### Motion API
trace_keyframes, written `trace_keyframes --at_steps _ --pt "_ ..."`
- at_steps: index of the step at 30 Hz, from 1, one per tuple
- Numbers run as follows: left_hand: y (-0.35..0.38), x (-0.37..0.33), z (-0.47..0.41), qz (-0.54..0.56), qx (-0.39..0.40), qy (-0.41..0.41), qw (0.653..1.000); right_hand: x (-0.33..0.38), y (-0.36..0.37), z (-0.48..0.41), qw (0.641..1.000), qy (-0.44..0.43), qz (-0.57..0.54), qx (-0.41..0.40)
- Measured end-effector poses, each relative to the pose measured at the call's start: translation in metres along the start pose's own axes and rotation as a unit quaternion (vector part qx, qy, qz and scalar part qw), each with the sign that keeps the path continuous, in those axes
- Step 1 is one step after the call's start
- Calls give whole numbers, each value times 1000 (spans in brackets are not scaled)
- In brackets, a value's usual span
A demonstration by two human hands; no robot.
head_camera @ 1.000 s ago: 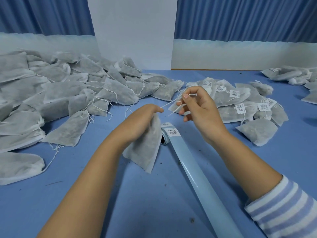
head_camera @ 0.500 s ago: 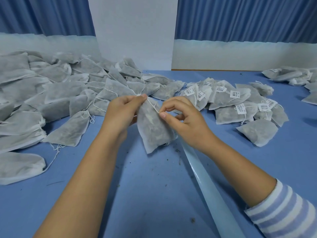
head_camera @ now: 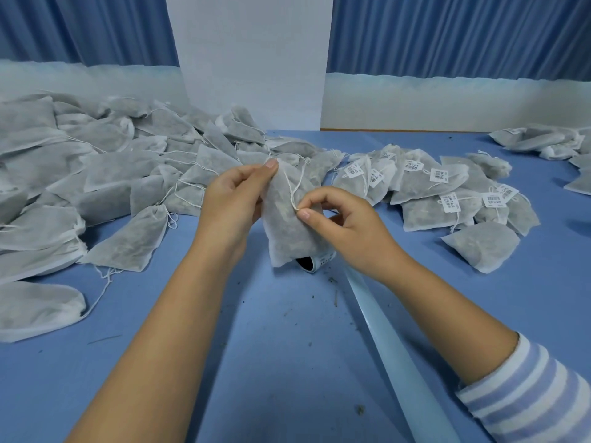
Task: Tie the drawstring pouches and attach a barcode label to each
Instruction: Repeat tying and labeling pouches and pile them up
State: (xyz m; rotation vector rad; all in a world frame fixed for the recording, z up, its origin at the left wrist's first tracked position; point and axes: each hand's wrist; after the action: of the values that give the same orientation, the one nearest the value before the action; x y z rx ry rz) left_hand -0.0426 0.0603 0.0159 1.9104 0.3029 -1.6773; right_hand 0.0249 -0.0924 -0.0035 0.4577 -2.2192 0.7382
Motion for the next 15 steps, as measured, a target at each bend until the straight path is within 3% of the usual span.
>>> trace_keyframes --at_steps 4,8,15 --pt "-3 -3 1 32 70 -4 997 -3 -8 -3 998 32 -50 -29" --pt "-9 -1 0 -78 101 -44 991 -4 -14 -6 995 34 -76 -48" --pt "2 9 -2 -132 37 -52 989 -7 -11 -3 999 4 44 -30"
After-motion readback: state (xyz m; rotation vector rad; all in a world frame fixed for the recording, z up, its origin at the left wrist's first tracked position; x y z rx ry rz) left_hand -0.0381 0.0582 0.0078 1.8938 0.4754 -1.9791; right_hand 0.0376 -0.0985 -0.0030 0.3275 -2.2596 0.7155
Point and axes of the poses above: each hand's wrist, its own z-axis away from the middle knuckle, its own y-axis out of the palm, x = y × z, and after that the axes turned 6 degrees about -y, right-handed
